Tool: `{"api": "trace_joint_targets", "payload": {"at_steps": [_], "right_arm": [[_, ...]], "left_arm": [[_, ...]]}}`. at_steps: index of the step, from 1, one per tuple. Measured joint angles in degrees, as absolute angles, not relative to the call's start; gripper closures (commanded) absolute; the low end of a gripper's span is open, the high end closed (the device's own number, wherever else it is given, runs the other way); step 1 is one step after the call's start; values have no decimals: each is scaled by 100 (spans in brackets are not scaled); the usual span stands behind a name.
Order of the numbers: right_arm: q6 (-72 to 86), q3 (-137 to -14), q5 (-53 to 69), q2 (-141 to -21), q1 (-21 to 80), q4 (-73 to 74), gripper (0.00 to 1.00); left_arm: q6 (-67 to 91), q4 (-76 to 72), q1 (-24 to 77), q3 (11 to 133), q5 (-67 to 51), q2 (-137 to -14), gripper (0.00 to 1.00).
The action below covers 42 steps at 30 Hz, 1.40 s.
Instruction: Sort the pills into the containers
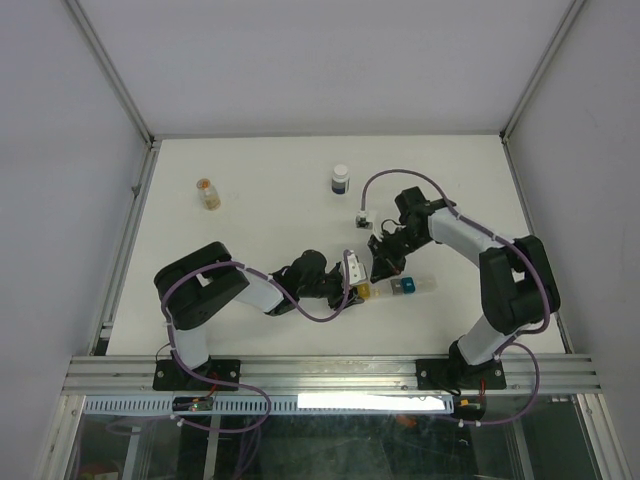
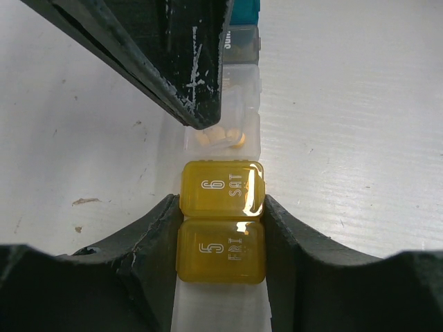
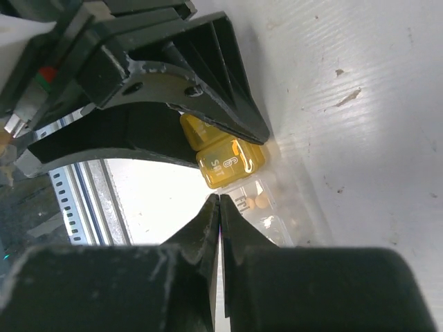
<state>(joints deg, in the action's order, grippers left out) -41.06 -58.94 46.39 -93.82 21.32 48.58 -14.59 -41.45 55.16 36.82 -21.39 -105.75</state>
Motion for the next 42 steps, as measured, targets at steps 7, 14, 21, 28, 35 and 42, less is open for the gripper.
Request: {"api": "trace_joint_targets", "payload": {"at_steps": [7,14,21,28,35,42], "right_arm": [[-3898,-5885,4268,-9946,2265,4733,99],[-3555,-5999,4372,-10086,2265,4882,94],[-4045,-5964,4650,-9439,2049,4921,75],[-4497,-5933,5242,-8416,1503,4960,61],[-4821,-5697,5660,-7655,1251,4974,50],[-5157,-5330,5981,-6670,1203,4888,19]], "left_arm": [[-1479,-4134,5516,3682,-2143,-10575,68],[-1511,-4143,5516,3680,-2163,-10575,65],[-1474,-4143,5516,3684,-2158,-10575,17],[-1369,-4117,5516,3691,-2095,-10407,1],[-1074,-4226,5507,3282,-1857,-9279,1],[-473,-4289,5502,2596,-1839,-8169,1]]}}
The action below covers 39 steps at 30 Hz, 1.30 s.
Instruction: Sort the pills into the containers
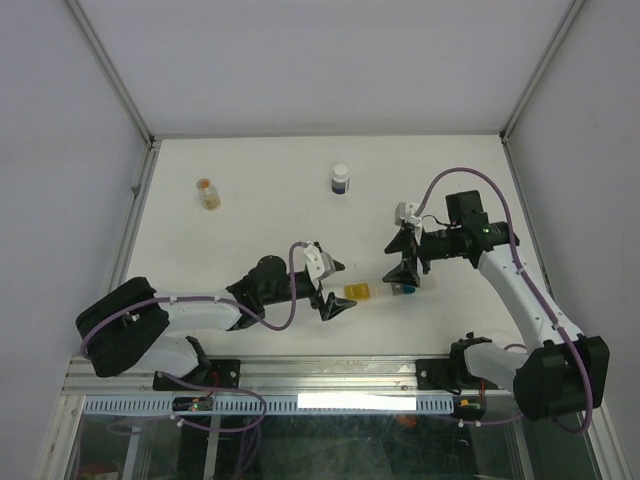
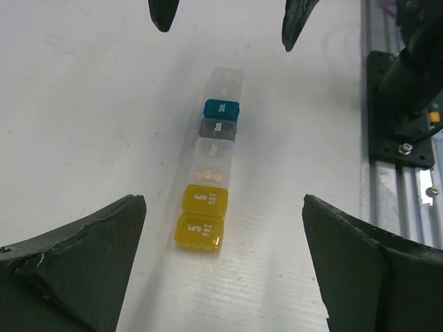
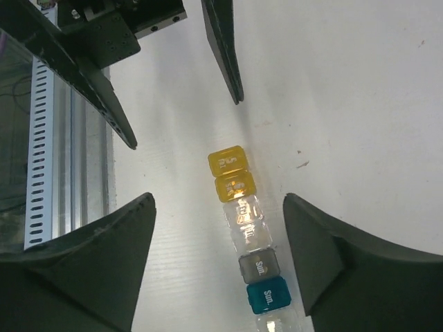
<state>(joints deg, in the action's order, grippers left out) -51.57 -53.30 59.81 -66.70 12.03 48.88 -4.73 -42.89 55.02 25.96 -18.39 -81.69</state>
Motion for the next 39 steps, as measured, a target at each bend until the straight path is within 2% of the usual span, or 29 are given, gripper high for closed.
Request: {"api": "trace_joint_targets", "payload": {"at_steps": [6,11,16,23,39], "right_arm": [[-5253,-4956,6097,-5752,1160,4543,1],[-4329,-5024,5771,-5142,1144,3889,1],[-3083,-5570,4932,-5092,1076,3551,1],[-2121,-5922,4248,-4550,1041,3395,1],[-1153,-7120,3708,-4338,1037,3632,1]], "left_arm": [[281,-4263,5502,2062,-1754,-6814,1],[1017,-3815,5465,2003,-1428,-5227,1],[1476,-3129,5463,2099,-1133,-4176,1],[1765,-1903,5463,2764,-851,-3734,1],[1848,-220,5463,4668,-596,-3889,1]]}}
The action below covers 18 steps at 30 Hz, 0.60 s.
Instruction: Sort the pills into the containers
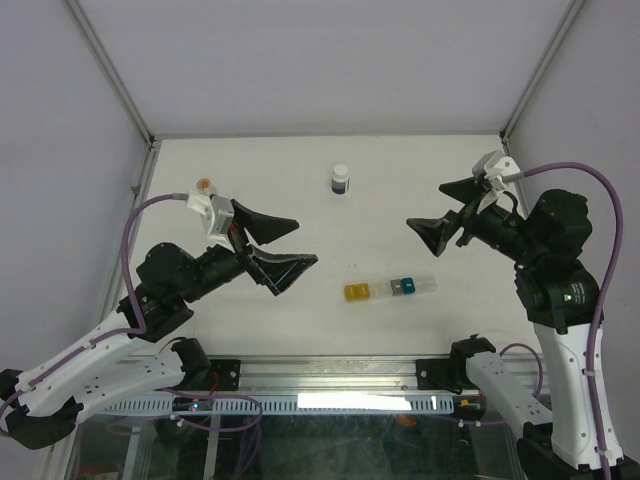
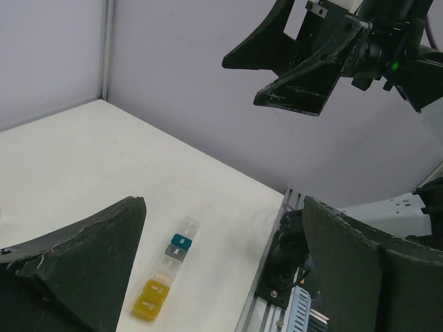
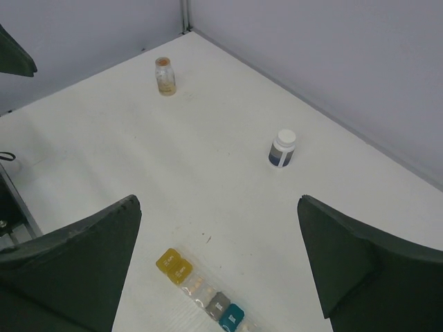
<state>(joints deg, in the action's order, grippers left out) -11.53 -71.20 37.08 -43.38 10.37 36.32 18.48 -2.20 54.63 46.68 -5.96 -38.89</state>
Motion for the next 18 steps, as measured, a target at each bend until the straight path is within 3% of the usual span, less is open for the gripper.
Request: {"api": "trace_joint_targets", "payload": {"at_steps": [18], "right_arm": [[-113,-7865,2324,-4292,1037,3629,1]], "left_arm": [[1848,64,5463,5529,-1144,-3997,1]]}}
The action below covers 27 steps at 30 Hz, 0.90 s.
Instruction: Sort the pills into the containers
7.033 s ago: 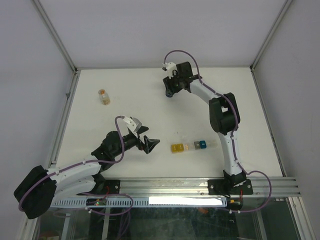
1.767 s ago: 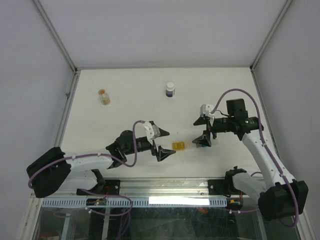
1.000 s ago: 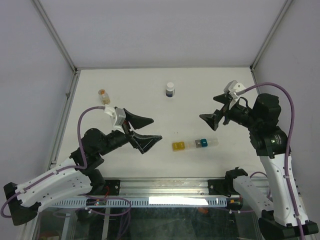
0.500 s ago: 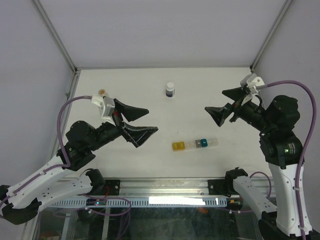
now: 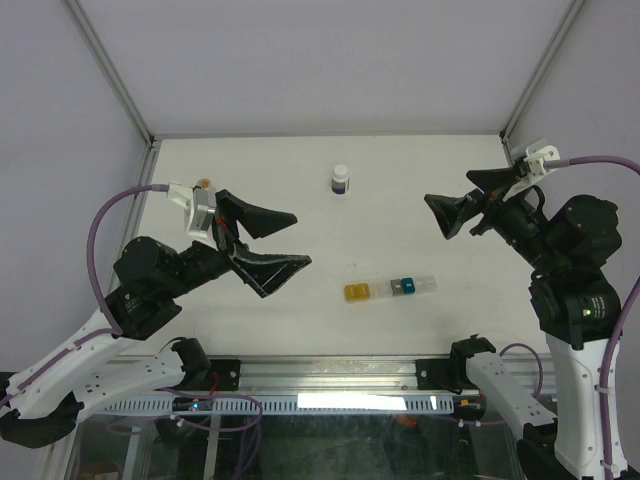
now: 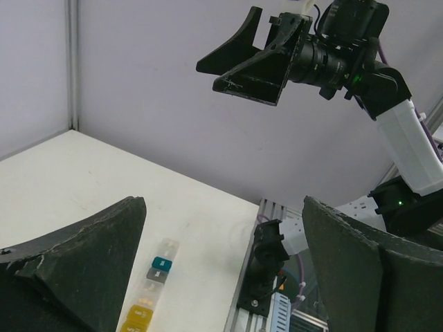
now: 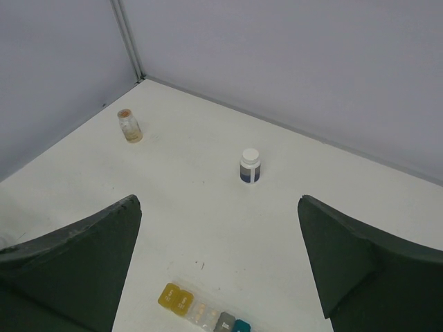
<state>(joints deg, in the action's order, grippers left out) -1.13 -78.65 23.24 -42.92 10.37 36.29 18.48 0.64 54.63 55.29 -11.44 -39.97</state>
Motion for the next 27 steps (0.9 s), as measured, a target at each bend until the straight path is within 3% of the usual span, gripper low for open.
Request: {"api": "trace_joint_targets", "payload": {"at_steps": [27], "right_arm": [[-139,-7988,2292,-4298,982,3723,1]], "left_arm": [[1621,128,5463,5533,-1247,-4005,1]]}}
